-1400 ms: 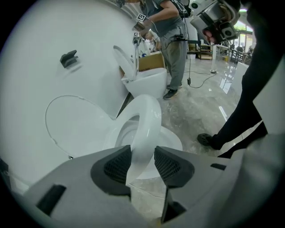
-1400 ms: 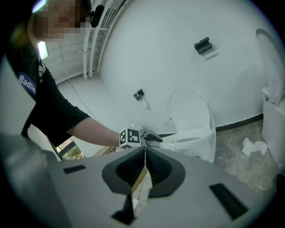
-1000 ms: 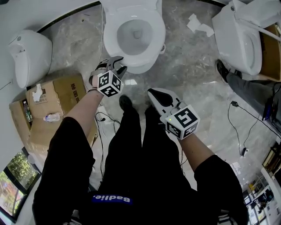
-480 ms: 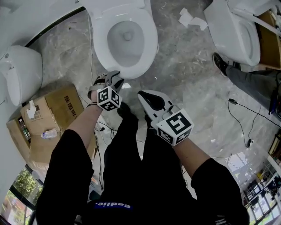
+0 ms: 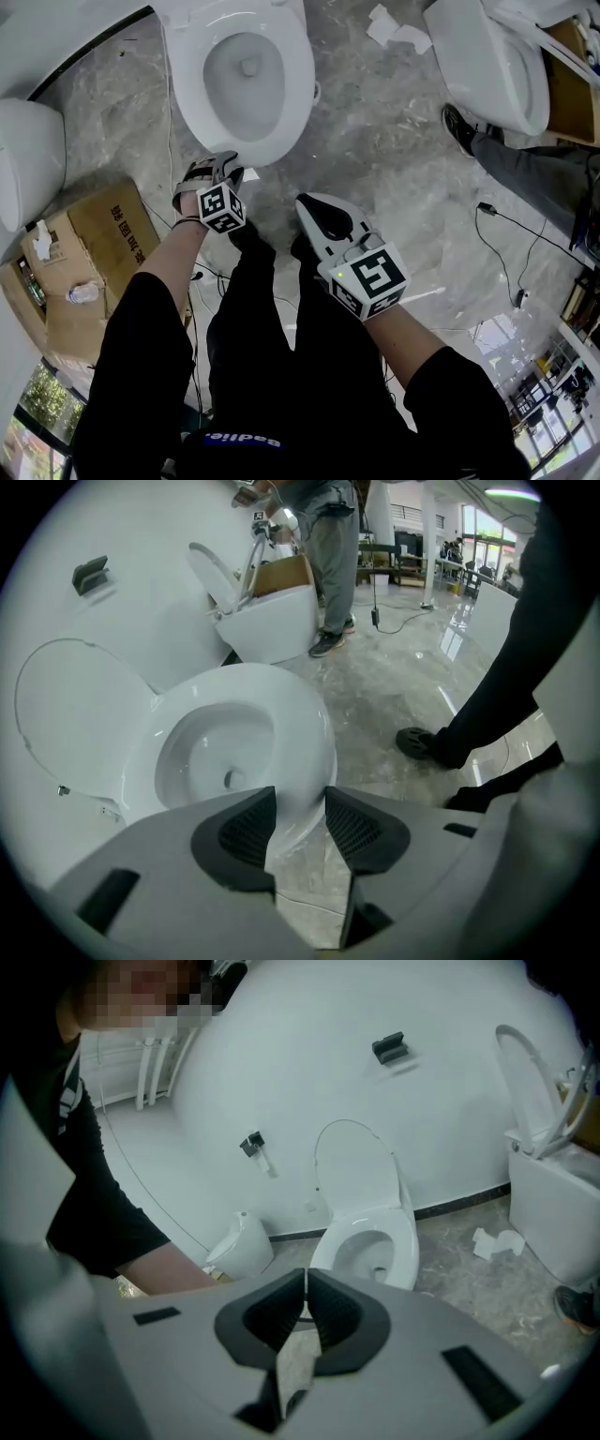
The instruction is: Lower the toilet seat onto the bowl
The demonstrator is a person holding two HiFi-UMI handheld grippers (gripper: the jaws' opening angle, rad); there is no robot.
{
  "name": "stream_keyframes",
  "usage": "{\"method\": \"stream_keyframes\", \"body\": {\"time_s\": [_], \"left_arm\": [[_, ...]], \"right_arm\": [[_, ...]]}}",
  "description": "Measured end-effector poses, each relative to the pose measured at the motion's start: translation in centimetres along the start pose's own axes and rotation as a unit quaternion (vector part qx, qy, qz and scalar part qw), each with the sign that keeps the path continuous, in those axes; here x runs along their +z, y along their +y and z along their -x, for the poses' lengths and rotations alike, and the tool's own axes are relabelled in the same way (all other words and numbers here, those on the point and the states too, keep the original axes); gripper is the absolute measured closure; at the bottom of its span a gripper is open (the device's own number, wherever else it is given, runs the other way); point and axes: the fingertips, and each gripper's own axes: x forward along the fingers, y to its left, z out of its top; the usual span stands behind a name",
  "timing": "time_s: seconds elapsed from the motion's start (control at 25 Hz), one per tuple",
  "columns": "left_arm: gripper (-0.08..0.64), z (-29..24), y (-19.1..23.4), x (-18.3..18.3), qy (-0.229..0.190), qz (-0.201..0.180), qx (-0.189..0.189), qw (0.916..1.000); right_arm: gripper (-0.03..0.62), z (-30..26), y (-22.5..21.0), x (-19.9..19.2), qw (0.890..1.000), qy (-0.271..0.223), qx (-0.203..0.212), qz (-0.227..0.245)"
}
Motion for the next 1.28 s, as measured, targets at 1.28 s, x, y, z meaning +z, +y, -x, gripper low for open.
{"method": "stream_keyframes", "body": {"time_s": [1.28], "left_arm": [[0.422,9.0,2.0,4.5,-0.011,0.089,0.000,0.9960]], "right_arm": [[0.563,4.3,5.9,3.9,0.999,0.018,0.047,0.020]]}}
